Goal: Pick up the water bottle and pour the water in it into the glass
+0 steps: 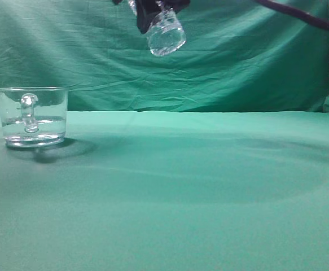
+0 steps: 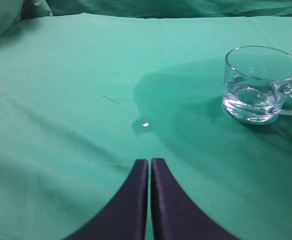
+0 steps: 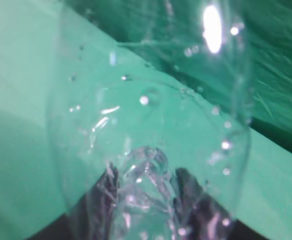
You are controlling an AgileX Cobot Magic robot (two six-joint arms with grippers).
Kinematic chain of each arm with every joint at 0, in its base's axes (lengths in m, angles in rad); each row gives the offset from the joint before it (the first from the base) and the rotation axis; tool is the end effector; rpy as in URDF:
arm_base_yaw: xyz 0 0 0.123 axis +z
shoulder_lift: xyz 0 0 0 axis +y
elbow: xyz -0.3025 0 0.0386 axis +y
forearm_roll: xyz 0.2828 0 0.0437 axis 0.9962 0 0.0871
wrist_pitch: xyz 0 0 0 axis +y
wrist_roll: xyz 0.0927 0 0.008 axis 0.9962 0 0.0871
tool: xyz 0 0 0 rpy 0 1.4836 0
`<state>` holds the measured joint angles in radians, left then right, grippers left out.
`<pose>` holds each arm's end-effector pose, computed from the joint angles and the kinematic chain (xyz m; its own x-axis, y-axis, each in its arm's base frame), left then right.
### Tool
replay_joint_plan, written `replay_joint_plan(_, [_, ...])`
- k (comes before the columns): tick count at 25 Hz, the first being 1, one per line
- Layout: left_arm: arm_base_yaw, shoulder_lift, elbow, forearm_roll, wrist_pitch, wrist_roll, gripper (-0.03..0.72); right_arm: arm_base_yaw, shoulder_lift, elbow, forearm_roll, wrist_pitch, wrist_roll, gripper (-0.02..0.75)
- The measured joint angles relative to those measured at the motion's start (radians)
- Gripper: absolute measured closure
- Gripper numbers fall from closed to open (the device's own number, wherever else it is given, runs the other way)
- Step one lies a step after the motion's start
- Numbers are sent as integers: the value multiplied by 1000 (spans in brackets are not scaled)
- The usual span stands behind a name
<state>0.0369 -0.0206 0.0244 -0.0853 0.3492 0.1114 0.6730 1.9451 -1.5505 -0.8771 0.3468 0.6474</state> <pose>0.0695 -0.0002 0.1736 -0.2615 0.0216 -0.9650 -0.0006 0.9997 0.0225 0.4075 0.2936 0.2763 -0.3061 -0.4885 -0.8171 -0.4963 0.8143 -0.3009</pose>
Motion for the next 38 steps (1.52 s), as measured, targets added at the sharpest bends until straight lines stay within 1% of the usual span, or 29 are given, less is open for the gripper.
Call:
replay_joint_plan(4, [0,0,0,0,0,0,688,-106,-133,198,0,-233,91,462])
replay_joint_plan(8, [0,0,0,0,0,0,688,-226,-230,393,-11,-475,113,462])
replay_joint_plan(11, [0,0,0,0,0,0,688,-328,-265,540,-23,-737,113,462])
replay_joint_plan(13, [0,0,0,0,0,0,688,-403,-266,621,-25,-912,92,462])
replay_joint_plan(16, [0,0,0,0,0,0,688,-485,-266,729,-27,-1074,-31,462])
replay_joint_plan(19, [0,0,0,0,0,0,688,-530,-249,813,-16,-1165,-141,462])
replay_joint_plan(22, [0,0,0,0,0,0,688,-549,-203,855,14,-1198,-184,462])
replay_joint_plan(26, [0,0,0,0,0,0,688,-555,-111,863,43,-1239,-215,462])
replay_joint_plan(30, [0,0,0,0,0,0,688,-555,-16,863,104,-1349,-270,462])
replay_joint_plan(33, [0,0,0,0,0,0,688,-555,45,863,123,-1415,-314,462])
replay_joint_plan(38, [0,0,0,0,0,0,688,-555,79,863,141,-1427,-326,462])
